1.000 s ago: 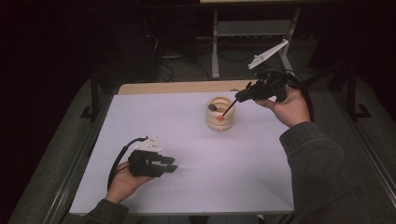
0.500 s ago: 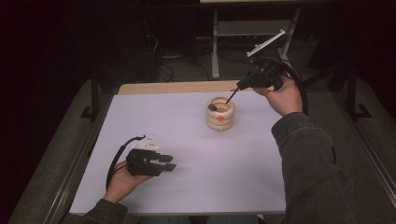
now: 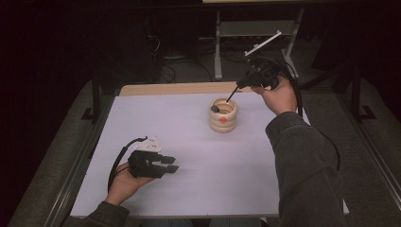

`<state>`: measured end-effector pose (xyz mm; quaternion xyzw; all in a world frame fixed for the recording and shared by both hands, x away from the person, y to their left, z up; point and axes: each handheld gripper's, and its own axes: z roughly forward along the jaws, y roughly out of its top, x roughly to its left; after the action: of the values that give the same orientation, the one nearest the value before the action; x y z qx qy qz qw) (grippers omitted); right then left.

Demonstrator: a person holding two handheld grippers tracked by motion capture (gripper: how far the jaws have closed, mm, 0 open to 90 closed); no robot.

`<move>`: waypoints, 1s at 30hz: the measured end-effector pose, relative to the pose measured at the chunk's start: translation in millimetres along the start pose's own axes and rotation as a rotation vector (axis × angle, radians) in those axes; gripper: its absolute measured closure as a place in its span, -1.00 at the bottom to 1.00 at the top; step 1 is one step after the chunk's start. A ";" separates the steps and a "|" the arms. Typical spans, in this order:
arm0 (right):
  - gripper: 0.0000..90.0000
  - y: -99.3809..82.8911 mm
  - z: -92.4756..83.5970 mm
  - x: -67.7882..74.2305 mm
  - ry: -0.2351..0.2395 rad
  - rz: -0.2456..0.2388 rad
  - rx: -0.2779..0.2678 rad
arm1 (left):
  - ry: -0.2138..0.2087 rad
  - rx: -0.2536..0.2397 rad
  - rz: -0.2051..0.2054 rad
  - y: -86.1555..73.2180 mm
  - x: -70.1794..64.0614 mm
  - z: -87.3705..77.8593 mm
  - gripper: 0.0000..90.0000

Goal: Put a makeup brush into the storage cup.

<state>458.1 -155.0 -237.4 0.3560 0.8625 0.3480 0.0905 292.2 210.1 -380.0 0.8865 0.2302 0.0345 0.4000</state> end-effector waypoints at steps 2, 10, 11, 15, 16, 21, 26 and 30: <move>0.86 0.4 2.1 -1.2 0.000 0.005 0.001 | 0.002 0.001 0.001 -0.1 0.1 0.0 0.38; 0.86 1.9 15.6 -4.3 -0.016 0.013 0.013 | 0.006 0.011 0.004 -0.7 1.4 -0.3 0.35; 0.86 2.1 17.6 -4.5 -0.016 0.012 0.012 | 0.005 0.010 -0.001 -1.0 1.5 -0.4 0.34; 0.86 2.9 24.8 -3.3 -0.016 0.008 0.021 | 0.010 0.016 -0.001 -2.0 2.3 0.2 0.32; 0.86 2.7 26.0 -2.9 -0.016 0.007 0.015 | 0.010 0.019 0.002 -2.3 2.6 0.5 0.31; 0.86 1.4 34.7 -0.4 -0.016 0.007 0.023 | 0.016 0.016 -0.003 -2.8 3.0 0.1 0.29; 0.86 -2.6 41.6 -0.5 -0.024 0.013 0.016 | 0.020 0.021 -0.004 -3.1 3.1 0.1 0.27; 0.86 -7.4 45.3 -3.4 -0.029 0.033 0.014 | 0.022 0.021 -0.007 -3.0 2.8 0.6 0.26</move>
<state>474.8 -136.7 -276.2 0.3756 0.8576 0.3383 0.0948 293.7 212.7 -383.0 0.8893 0.2381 0.0403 0.3884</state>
